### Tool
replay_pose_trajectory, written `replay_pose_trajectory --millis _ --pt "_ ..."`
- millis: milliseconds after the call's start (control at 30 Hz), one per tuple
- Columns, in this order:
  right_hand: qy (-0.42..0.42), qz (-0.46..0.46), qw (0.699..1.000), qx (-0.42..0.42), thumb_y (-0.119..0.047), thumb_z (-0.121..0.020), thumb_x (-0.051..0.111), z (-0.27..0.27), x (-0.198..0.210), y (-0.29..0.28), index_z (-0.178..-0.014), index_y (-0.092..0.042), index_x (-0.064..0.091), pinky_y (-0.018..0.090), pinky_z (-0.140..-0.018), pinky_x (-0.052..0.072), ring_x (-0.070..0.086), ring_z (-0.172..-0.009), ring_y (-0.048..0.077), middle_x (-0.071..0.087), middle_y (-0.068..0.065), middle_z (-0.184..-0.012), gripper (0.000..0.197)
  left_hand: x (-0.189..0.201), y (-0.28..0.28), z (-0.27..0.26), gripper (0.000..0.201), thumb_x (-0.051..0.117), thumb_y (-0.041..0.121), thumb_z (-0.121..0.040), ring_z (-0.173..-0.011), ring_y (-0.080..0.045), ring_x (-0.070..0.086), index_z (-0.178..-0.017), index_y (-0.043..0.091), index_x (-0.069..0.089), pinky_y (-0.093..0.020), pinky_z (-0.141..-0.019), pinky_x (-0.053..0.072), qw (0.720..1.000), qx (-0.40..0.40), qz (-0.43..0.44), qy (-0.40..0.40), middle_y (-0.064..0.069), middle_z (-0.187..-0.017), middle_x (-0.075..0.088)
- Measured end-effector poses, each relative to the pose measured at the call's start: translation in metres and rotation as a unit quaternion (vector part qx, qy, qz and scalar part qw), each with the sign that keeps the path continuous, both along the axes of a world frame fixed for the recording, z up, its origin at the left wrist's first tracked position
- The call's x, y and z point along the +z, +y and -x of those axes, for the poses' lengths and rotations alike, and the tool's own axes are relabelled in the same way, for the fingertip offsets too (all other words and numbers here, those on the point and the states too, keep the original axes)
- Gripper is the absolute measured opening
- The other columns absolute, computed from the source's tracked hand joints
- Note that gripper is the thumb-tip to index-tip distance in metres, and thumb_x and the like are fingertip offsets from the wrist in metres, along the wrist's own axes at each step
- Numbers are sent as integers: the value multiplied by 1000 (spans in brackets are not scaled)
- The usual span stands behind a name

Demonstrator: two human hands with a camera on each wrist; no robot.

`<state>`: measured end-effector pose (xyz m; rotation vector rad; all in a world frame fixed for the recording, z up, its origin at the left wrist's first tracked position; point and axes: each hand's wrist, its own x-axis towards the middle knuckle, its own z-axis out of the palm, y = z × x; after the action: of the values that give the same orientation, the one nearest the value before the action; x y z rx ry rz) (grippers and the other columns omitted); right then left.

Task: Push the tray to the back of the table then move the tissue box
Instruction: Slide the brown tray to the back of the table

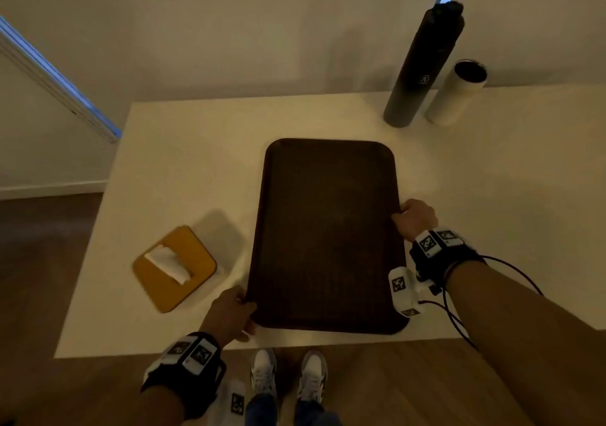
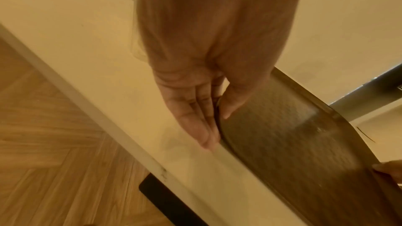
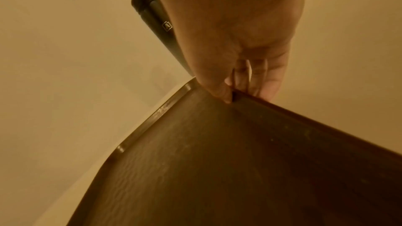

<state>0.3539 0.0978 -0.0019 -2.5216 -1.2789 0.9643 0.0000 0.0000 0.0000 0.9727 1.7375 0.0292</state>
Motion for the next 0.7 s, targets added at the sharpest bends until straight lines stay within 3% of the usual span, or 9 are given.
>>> replay_pose_trajectory --millis 133,233,367,433,500,567,633,700 --pt "7 -2 1000 -15 -18 -86 60 -8 1 3 -104 -1 66 34 -73 48 63 -91 34 68 19 -109 25 -2 7 -3 16 51 14 -91 -66 -27 69 -102 5 57 -35 -56 59 1000 11 -28 7 -17 -84 71" --pt "14 0 999 -30 -19 -86 60 -13 0 4 -99 -3 68 34 -71 50 63 -82 31 71 18 -103 22 3 16 -9 22 52 17 -92 -75 -25 70 -112 8 54 -31 -57 55 998 26 -59 -2 -10 -96 68" --pt "31 -7 997 -63 -19 -87 60 -19 0 4 -97 -1 67 33 -70 49 59 -78 29 69 19 -95 22 16 29 -19 37 53 13 -92 -91 -25 65 -129 12 50 -35 -72 57 990 49 -131 -29 -4 -110 59" --pt "44 -11 996 -81 -20 -87 59 -20 1 4 -98 0 67 33 -70 48 58 -78 28 65 16 -90 24 22 38 -24 36 54 10 -92 -84 -19 62 -128 10 53 -37 -75 57 985 48 -166 -19 2 -102 56" --pt "58 -7 994 -96 -20 -86 60 -18 2 4 -99 1 66 33 -69 49 60 -78 28 65 14 -89 25 21 51 -25 23 53 7 -91 -79 -18 60 -112 12 58 -44 -80 58 983 53 -178 -9 7 -88 54" --pt "75 -12 990 -117 -19 -84 61 -17 0 4 -96 0 66 39 -74 57 68 -80 31 70 17 -91 24 16 69 -23 11 53 6 -88 -83 -25 64 -93 15 57 -51 -83 58 983 50 -175 10 -3 -89 61" --pt "94 -18 986 -140 -19 -80 62 -16 -8 6 -94 -2 67 47 -78 61 71 -82 34 72 19 -93 23 7 87 -18 17 52 10 -85 -89 -32 66 -100 7 59 -50 -82 58 983 33 -175 44 -15 -103 66" --pt "109 -21 980 -164 -17 -79 63 -11 -9 8 -94 -2 66 49 -78 61 72 -81 35 72 19 -93 22 -2 109 -14 31 52 11 -82 -89 -35 67 -111 0 59 -46 -80 58 982 16 -169 81 -19 -105 66"
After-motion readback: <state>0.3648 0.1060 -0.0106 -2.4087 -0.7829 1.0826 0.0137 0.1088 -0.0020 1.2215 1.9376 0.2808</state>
